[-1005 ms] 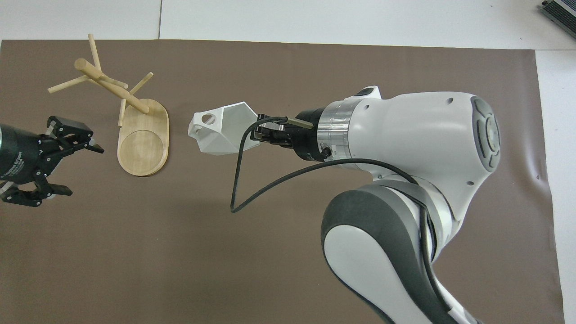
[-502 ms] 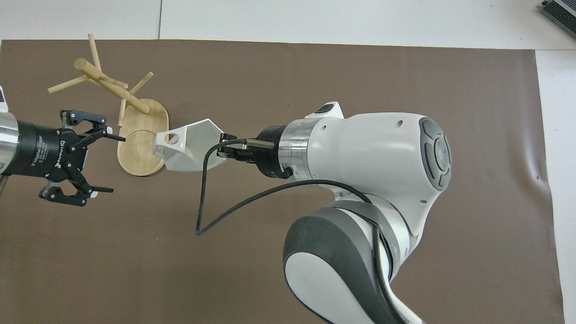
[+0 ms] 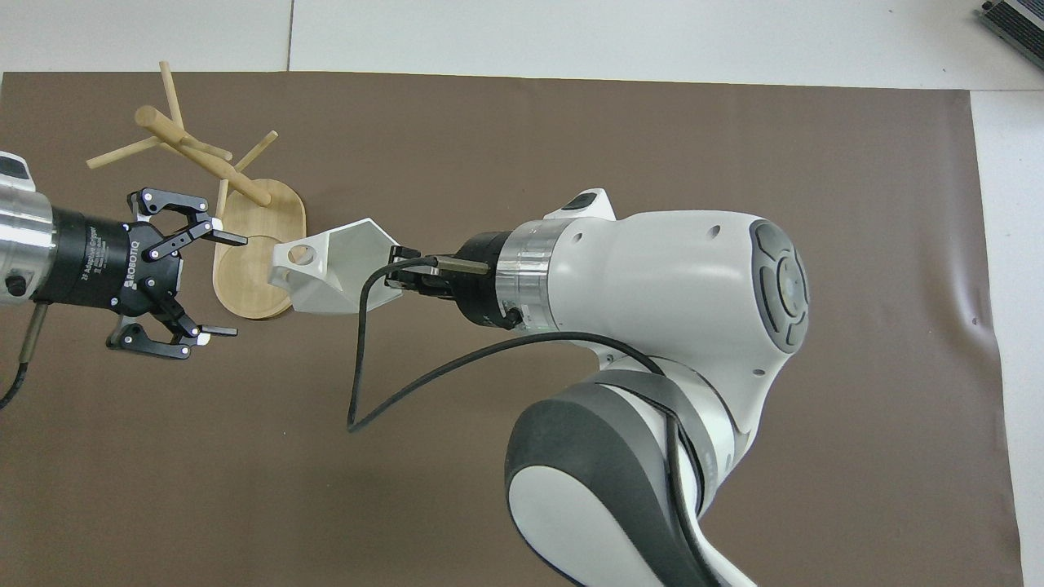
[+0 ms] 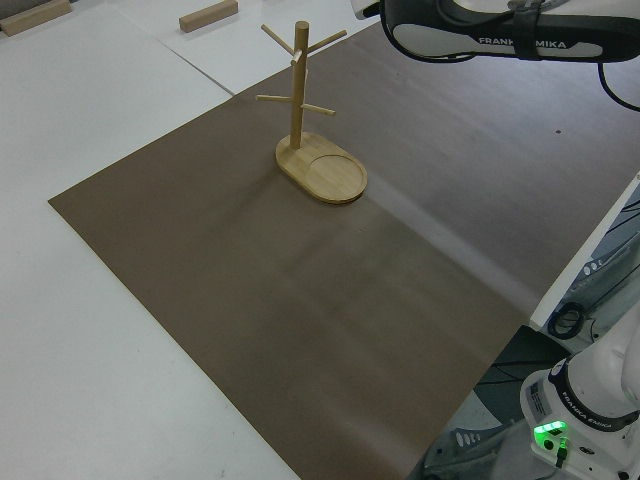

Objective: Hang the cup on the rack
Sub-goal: 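Close the left gripper on the cup held by the right gripper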

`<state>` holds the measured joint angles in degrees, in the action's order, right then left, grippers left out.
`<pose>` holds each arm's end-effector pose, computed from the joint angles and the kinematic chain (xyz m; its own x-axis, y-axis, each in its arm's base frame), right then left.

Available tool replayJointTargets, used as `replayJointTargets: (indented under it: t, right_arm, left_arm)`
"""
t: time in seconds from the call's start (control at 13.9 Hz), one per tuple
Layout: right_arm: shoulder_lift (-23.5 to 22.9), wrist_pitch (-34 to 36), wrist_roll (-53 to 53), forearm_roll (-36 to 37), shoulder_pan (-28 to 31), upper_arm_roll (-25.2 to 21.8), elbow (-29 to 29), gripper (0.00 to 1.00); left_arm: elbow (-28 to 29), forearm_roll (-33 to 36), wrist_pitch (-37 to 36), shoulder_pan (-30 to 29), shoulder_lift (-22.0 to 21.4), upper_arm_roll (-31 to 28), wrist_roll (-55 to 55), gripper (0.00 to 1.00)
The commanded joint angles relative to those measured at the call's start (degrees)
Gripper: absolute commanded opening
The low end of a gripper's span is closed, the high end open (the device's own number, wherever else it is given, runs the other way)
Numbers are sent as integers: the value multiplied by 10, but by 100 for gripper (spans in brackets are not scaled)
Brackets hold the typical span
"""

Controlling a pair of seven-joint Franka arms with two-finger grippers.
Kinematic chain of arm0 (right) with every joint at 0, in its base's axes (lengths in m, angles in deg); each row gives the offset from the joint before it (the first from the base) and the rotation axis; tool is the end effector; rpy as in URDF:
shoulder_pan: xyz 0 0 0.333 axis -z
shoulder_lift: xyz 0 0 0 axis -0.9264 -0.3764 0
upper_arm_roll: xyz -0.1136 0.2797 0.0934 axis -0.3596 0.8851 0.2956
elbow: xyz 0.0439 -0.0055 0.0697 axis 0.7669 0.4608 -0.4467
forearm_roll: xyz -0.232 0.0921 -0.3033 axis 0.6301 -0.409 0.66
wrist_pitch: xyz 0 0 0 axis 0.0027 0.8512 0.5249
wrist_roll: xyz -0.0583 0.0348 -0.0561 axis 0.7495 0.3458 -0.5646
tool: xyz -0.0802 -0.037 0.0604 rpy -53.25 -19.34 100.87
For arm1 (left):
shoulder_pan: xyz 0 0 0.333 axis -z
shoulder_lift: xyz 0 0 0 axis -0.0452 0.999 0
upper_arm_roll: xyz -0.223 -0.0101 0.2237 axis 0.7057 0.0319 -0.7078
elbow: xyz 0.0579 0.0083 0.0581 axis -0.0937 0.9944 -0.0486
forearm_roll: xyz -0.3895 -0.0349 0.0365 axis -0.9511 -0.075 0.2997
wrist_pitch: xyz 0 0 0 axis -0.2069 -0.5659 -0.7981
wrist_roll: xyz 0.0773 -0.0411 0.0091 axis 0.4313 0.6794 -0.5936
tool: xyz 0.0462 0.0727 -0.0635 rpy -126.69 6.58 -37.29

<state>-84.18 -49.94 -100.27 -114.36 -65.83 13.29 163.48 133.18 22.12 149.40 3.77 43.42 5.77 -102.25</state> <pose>0.5274 0.3861 0.5678 0.9850 -0.1673 0.0422 -0.0839 -0.6784 -0.7299 0.5461 -0.0848 0.5426 -0.0480 0.8009 -0.5969 0.9966 -0.0017 -0.0823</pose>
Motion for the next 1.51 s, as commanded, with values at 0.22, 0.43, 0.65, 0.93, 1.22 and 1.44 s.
replayJointTargets:
  t: [0.22, 0.43, 0.65, 0.93, 1.22, 1.44]
  right_arm:
    - [-8, -9, -10, -10, 3, 8, -8, 0]
    - [-8, -12, -11, -10, 3, 8, -8, 0]
    - [-8, -14, -11, -10, 3, 8, -8, 0]
    - [-13, -20, -11, -8, -5, 8, -8, 0]
    - [-16, -26, -15, -6, -7, 8, -8, 0]
    - [-16, -26, -15, -6, -7, 9, -8, 0]
  left_arm:
    - [2, -14, 3, 9, -3, 1, -46, 100]
    - [7, -14, -3, 23, -10, 4, -49, 100]
    - [7, -20, -3, 26, -14, 4, -54, 100]
    - [17, -28, 2, 38, -27, 5, -70, 100]
    - [33, -40, 12, 48, -36, 4, -74, 100]
    - [50, -43, 24, 49, -45, 5, -77, 100]
